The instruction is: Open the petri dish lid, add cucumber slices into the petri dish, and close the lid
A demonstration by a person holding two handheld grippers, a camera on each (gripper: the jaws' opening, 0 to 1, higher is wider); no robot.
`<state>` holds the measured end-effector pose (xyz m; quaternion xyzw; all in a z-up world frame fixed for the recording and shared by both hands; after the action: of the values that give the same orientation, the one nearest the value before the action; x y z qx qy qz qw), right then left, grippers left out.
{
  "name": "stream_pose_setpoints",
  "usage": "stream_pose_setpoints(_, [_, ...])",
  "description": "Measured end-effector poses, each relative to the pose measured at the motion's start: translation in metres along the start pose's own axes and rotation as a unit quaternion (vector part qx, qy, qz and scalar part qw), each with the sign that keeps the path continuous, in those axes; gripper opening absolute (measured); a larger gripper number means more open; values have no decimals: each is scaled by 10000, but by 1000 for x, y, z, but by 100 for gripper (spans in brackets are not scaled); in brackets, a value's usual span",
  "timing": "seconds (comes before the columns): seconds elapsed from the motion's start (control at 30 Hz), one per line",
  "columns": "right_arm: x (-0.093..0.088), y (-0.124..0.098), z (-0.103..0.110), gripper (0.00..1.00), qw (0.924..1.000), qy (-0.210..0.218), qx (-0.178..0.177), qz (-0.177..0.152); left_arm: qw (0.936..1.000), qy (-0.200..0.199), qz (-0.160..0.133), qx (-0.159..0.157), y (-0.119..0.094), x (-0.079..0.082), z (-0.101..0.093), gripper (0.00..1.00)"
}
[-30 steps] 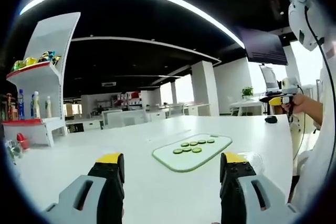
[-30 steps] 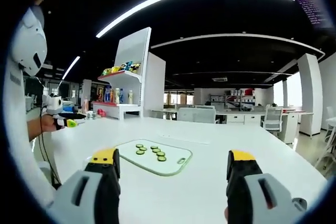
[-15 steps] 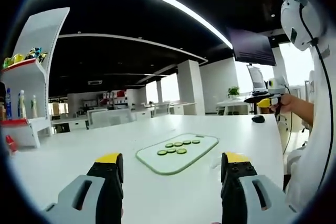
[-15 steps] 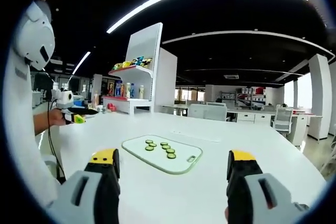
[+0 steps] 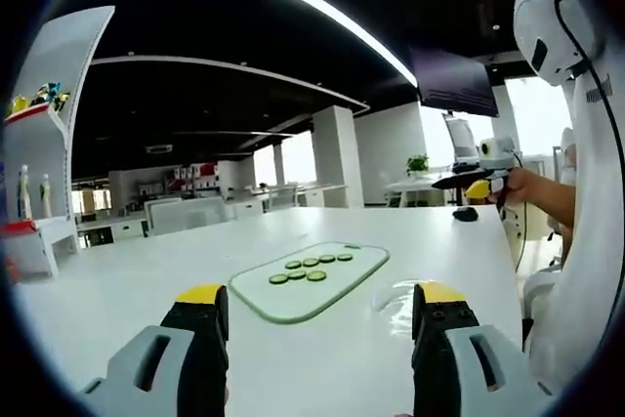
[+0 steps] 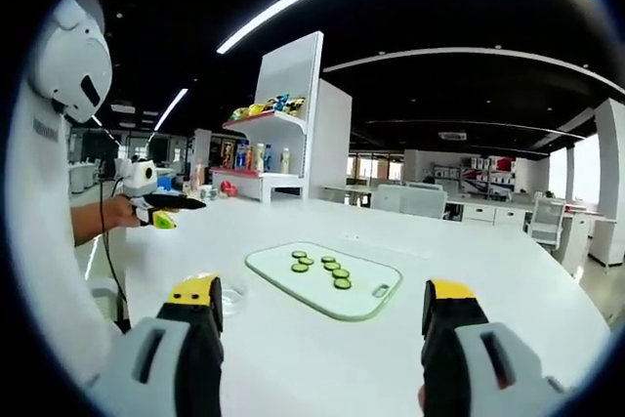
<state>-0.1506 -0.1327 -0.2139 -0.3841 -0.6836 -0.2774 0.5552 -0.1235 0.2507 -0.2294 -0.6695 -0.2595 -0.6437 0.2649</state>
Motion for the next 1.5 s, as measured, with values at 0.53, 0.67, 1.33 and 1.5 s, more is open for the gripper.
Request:
stream_pose_setpoints(0.53, [1, 21, 31, 84, 9950, -108, 995, 48, 9981, 166, 163, -575, 15, 1, -21, 78])
stream_pose_setpoints(0.67, [0, 28, 38, 84, 9928, -126, 1191, 86, 9967, 86, 183, -787, 19, -1, -27, 78])
stream_pose_setpoints(1.33, [-9, 65, 92, 85, 9687, -323, 2436, 364, 9815, -78, 654, -1796, 30, -27, -47, 79])
stream_pose_setpoints(1.5, [-12, 70, 98, 85, 9633, -398, 2615, 455, 9774, -40, 813, -1952, 33, -34, -51, 79])
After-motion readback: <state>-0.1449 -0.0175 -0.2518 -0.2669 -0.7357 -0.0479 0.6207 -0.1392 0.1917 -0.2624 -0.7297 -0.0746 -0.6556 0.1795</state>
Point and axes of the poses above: the point that each gripper's makers call its tool centre point, and the gripper's own axes: y roughly forward along the fingers, z roughly to its left, x roughly out of its top, the point moved 5 cm from there along -y, roughly backward along the fingers, and after that the axes turned 8 degrees about -y, right-handed, at the moved point
